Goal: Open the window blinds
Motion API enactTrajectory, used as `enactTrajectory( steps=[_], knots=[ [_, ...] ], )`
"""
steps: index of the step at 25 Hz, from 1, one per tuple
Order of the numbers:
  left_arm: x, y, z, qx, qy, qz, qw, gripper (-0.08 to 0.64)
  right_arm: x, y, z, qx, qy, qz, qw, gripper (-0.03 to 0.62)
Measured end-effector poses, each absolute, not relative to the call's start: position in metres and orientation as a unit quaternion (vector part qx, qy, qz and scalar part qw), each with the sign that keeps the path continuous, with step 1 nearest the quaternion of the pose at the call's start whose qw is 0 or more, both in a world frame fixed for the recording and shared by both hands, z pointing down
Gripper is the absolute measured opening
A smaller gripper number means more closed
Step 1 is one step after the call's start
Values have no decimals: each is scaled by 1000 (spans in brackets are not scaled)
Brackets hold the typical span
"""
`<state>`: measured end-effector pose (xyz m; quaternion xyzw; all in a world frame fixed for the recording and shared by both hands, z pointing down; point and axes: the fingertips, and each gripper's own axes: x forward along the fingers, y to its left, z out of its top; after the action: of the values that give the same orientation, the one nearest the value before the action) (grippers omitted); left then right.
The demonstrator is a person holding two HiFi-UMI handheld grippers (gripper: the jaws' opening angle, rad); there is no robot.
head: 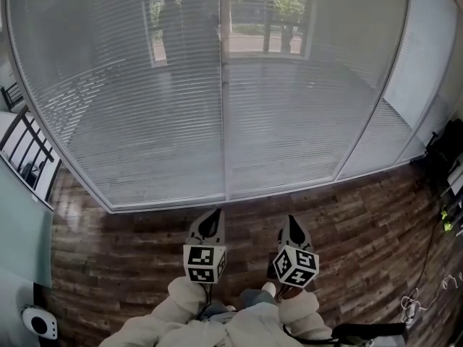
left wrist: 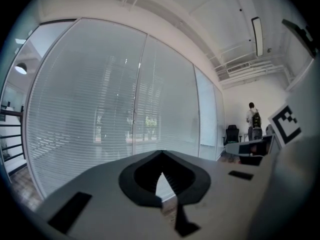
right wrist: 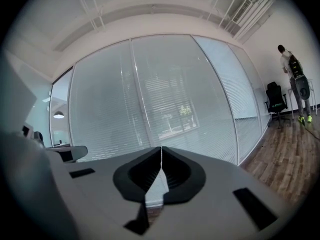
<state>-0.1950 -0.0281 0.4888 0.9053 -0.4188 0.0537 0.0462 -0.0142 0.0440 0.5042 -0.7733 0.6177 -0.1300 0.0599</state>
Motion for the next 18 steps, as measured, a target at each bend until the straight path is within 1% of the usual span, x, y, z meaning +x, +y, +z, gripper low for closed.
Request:
enactTrajectory(
  steps=[10, 18],
  knots=[
    [-155, -90, 495, 889, -451, 57, 49, -2, 35, -30, 512, -757, 636, -136, 56, 15],
    [-82, -164, 490, 874, -479, 60, 50, -2, 104, -113, 506, -731, 667, -138, 53, 15]
  ],
)
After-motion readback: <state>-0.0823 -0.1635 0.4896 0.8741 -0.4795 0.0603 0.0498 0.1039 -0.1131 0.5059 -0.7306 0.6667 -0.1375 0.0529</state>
